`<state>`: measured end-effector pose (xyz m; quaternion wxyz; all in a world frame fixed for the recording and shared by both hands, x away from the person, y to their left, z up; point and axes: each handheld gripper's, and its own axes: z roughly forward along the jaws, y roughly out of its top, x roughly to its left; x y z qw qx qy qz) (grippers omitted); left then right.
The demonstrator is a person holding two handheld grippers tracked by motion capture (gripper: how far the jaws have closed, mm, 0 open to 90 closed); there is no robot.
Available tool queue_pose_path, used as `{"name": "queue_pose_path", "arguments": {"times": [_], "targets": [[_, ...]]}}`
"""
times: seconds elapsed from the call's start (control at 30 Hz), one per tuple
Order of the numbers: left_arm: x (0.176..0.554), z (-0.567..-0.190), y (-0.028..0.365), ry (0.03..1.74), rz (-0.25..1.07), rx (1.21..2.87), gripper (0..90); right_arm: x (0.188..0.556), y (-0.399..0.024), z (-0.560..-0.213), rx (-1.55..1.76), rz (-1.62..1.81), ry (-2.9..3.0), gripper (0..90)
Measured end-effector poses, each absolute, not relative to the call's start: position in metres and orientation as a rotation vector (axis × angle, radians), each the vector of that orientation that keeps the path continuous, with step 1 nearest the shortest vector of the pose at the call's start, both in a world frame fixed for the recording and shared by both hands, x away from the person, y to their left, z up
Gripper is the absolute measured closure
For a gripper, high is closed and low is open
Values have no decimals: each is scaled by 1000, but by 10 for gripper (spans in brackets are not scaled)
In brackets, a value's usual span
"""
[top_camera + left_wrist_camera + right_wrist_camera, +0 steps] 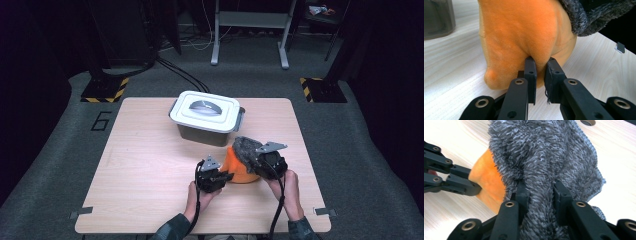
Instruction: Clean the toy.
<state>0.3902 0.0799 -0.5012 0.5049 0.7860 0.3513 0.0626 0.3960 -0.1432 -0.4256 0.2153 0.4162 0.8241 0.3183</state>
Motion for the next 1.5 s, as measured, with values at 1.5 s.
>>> {"name": "queue_pose_path", "arguments": {"times": [1.5], "targets": [[391,-502,79,852,155,1882,806,380,-180,-420,1253,921,2201,707]]}}
